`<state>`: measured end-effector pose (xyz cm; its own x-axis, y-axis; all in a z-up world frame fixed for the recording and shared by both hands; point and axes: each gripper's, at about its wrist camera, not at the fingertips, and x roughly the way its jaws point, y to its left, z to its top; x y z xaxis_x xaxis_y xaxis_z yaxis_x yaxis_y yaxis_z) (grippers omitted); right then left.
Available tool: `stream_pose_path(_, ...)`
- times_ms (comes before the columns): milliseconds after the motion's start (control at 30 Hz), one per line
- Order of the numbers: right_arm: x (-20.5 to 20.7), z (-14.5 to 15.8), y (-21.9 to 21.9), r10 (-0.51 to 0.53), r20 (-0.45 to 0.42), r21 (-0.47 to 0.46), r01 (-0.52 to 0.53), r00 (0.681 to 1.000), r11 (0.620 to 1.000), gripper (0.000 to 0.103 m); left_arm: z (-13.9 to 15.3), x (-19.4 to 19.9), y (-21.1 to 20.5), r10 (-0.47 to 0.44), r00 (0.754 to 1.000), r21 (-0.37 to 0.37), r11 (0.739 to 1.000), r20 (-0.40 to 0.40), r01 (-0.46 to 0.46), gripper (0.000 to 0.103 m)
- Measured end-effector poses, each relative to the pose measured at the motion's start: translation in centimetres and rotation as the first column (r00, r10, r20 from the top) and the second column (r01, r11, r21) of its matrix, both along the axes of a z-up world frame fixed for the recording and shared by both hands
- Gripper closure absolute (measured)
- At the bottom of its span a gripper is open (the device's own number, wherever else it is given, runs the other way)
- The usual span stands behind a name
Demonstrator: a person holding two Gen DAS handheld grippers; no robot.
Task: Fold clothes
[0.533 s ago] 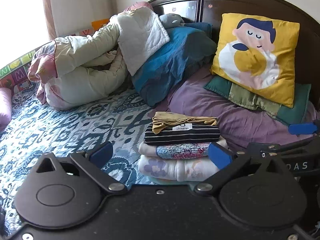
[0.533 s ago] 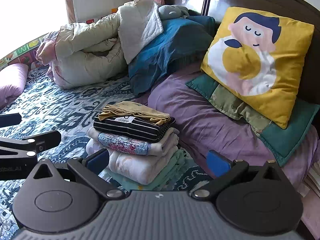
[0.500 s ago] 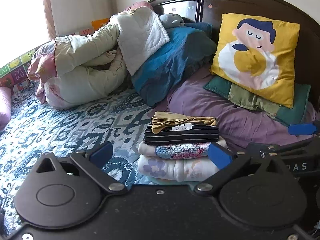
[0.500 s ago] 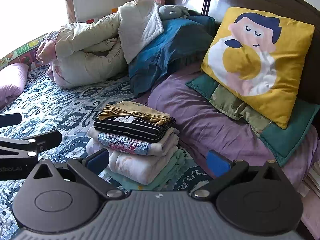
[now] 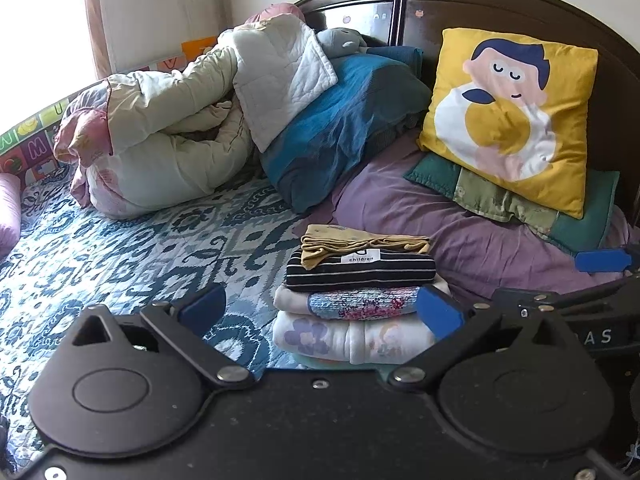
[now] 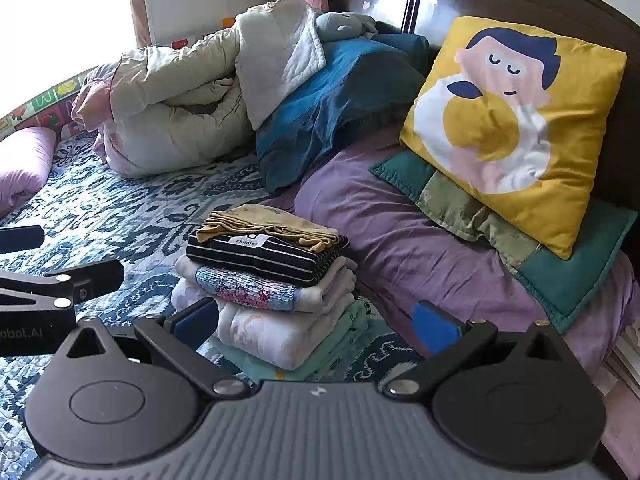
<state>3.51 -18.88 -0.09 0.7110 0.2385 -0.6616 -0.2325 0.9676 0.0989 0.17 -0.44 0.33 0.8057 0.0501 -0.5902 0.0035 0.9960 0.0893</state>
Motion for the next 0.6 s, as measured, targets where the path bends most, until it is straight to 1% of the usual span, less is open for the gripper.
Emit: stream_pose_path(600, 0.44, -0.81, -0.66, -0.009, -0.011, 0.006, 0.009, 1.0, 1.0, 0.0, -0.56, 0.55, -0.34, -0.012, 1.0, 0.009, 1.0, -0.007, 0.012, 0.0)
